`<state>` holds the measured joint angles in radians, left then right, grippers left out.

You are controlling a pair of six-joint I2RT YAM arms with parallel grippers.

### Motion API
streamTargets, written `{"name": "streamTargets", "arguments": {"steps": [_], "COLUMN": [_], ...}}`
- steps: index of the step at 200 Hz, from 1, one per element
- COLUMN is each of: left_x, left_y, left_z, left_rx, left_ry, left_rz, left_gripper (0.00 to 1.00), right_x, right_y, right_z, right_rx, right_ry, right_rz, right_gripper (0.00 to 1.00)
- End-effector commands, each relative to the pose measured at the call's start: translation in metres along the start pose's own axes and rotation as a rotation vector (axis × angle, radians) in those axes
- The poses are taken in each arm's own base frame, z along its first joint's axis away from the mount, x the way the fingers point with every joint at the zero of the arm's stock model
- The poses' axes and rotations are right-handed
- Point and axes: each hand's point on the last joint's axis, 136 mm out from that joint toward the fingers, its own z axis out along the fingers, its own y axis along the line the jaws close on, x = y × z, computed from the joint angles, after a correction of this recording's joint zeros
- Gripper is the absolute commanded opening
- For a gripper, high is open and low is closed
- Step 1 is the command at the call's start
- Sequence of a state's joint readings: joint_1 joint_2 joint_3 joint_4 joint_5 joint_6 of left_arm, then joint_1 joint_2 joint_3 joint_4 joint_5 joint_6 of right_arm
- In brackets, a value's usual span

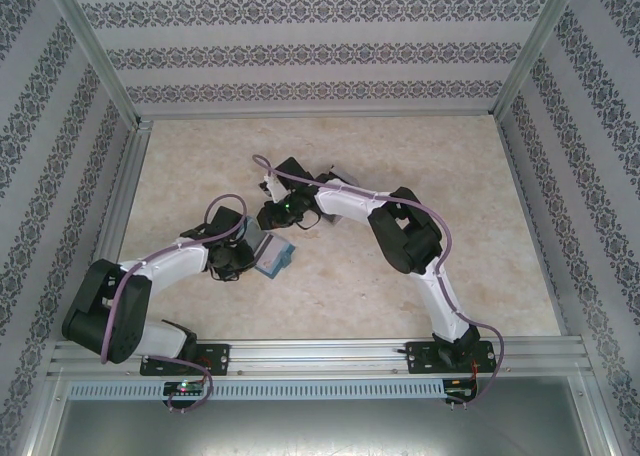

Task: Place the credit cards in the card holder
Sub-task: Rotate the card holder at the center of the table.

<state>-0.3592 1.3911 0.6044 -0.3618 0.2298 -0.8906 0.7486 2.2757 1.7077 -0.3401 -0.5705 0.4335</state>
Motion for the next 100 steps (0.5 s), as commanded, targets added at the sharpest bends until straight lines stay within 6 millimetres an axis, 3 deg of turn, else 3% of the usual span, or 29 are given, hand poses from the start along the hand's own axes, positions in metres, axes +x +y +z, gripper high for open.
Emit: {"name": "streamTargets", "arguments": {"steps": [1,23,100], "left_x": [0.043,0.044,0.049], "left_y": [-0.025,-0.031,-0.042], "left_z": [0.014,0.014,0.011], "left_rx": [0.086,0.092,0.097], "left_ry": [0.170,0.167,0.165], "left_rz": [0.032,0.039,0.062], "left_gripper": [0.15,0.16,0.16], "right_x": [0.014,0.005,-0.025], "right_y": [0.007,0.005,0.008], "right_z": [0.002,-0.012,-0.082], "right_rx": [-0.014,0.019,0.104], "right_ry": [0.074,0.046,-0.086], "right_rz": [-0.017,-0.031,-0.088], "right_gripper": [0.28,0.35,0.43]}}
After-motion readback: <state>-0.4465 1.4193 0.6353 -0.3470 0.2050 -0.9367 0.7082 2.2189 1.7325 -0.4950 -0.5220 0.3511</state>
